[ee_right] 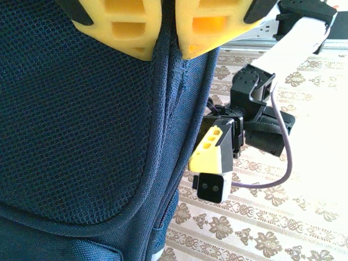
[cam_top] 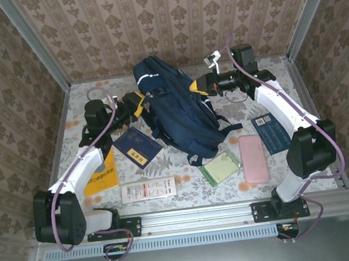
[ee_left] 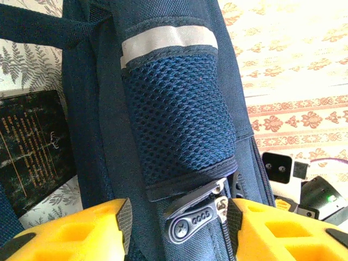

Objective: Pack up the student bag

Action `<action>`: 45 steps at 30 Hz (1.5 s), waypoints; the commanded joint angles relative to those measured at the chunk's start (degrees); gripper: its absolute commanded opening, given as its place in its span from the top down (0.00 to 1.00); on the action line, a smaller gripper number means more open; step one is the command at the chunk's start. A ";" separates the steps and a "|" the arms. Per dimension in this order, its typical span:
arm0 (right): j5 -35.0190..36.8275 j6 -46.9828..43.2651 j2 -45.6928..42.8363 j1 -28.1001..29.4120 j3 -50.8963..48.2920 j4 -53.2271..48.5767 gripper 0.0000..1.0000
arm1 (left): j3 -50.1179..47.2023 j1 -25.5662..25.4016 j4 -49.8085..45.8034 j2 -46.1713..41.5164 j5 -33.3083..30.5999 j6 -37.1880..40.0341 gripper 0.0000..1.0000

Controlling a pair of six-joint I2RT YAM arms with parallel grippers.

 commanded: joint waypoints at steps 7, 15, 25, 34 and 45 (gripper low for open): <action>-6.53 0.08 -4.12 -0.19 0.81 8.84 1.00 | -0.24 -1.75 4.71 1.44 -1.09 -1.50 0.54; -6.54 0.15 -4.04 -0.20 0.56 9.08 1.00 | 0.01 -3.53 5.77 1.80 -2.09 -1.74 0.62; -6.29 -0.68 -3.57 -0.19 0.59 8.30 1.00 | 0.06 -3.51 4.34 0.07 -2.58 -0.58 0.69; -6.01 -1.79 -2.80 -0.19 1.34 6.72 1.00 | 0.39 -3.54 1.50 -2.30 -2.26 0.53 0.63; -5.79 -2.38 -2.32 -0.21 1.91 5.78 1.00 | -0.18 -3.80 0.78 -3.56 -2.09 0.40 0.65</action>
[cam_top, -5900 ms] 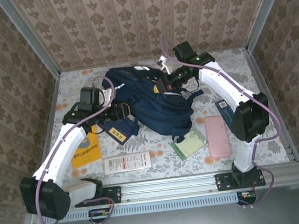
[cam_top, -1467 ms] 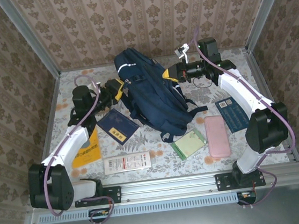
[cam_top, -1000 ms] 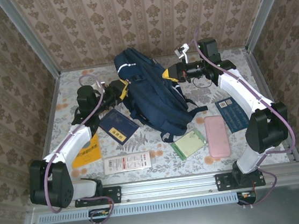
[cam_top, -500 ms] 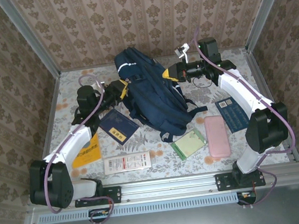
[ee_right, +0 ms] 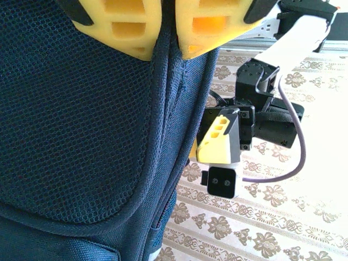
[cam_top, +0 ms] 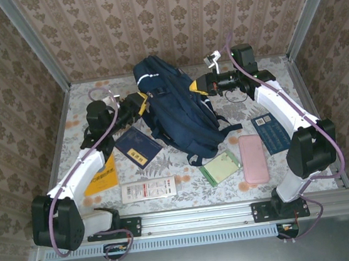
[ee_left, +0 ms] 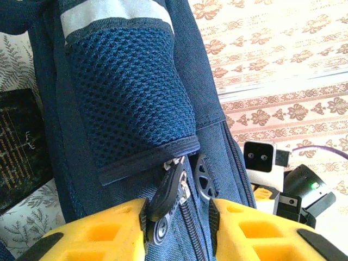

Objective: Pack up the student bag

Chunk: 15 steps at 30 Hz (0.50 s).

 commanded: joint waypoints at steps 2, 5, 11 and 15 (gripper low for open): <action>-5.72 -2.29 -2.32 -0.19 2.24 4.88 1.00 | -0.20 -0.58 -0.60 -1.55 0.01 1.06 0.66; -5.68 -2.37 -2.27 -0.22 2.38 4.73 1.00 | -0.48 -0.83 -0.52 -1.64 -0.18 0.93 0.67; -5.68 -2.38 -2.05 -0.20 2.61 4.63 1.00 | -0.47 -0.92 -0.60 -1.31 -0.37 1.06 0.71; -5.60 -2.38 -2.20 -0.20 2.66 4.56 1.00 | -0.44 -0.93 -0.21 -0.63 -0.17 0.96 0.75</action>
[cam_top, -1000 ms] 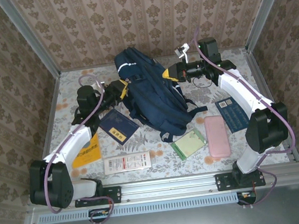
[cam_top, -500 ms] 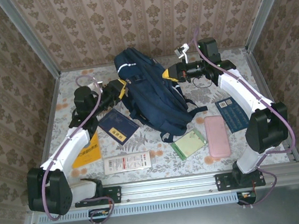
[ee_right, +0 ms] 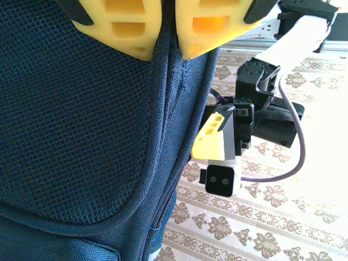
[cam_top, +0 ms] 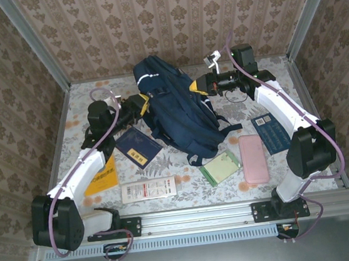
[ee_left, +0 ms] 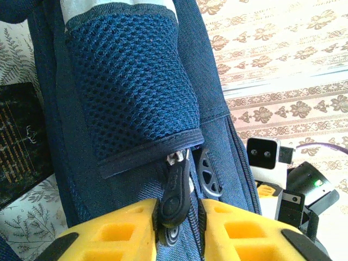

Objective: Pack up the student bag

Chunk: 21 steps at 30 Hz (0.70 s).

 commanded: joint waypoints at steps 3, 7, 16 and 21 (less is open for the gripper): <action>-5.51 -2.25 -2.06 -0.19 2.70 4.54 1.00 | -0.31 -0.73 0.62 -0.49 0.33 1.02 0.78; -5.25 -2.34 -1.92 -0.16 2.90 4.45 1.00 | -0.81 -1.53 0.25 -0.91 0.41 1.26 0.80; -3.48 -3.04 -1.39 -0.55 2.69 3.72 1.00 | -4.11 -4.22 0.43 -3.45 -0.34 0.36 0.84; -2.78 -3.52 -0.95 -0.50 2.65 3.31 1.00 | -4.66 -7.14 0.43 -3.66 -0.89 0.36 0.84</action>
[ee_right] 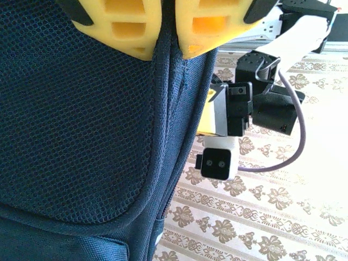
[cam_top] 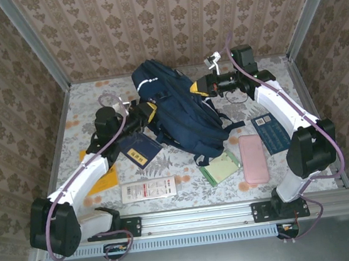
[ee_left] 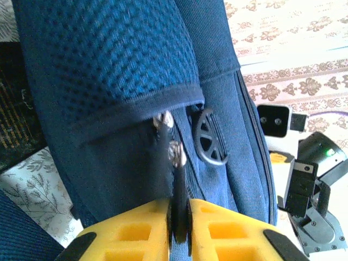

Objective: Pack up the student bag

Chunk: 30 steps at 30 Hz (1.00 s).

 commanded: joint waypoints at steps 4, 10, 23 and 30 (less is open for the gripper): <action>-2.19 -2.88 -1.07 -0.01 2.71 4.35 1.00 | -0.55 -4.06 0.36 -0.72 0.23 0.37 0.82; -0.97 -4.82 -0.66 0.00 3.65 1.72 1.00 | 0.10 -6.39 -0.37 -0.68 1.08 0.85 0.81; -0.23 -5.80 -0.88 -0.37 4.23 0.26 1.00 | 7.93 -0.11 -38.79 -13.50 -7.14 20.33 0.30; -0.60 -5.93 -1.33 -0.37 4.06 0.16 1.00 | 15.10 6.01 -49.06 -12.16 -8.36 31.05 0.31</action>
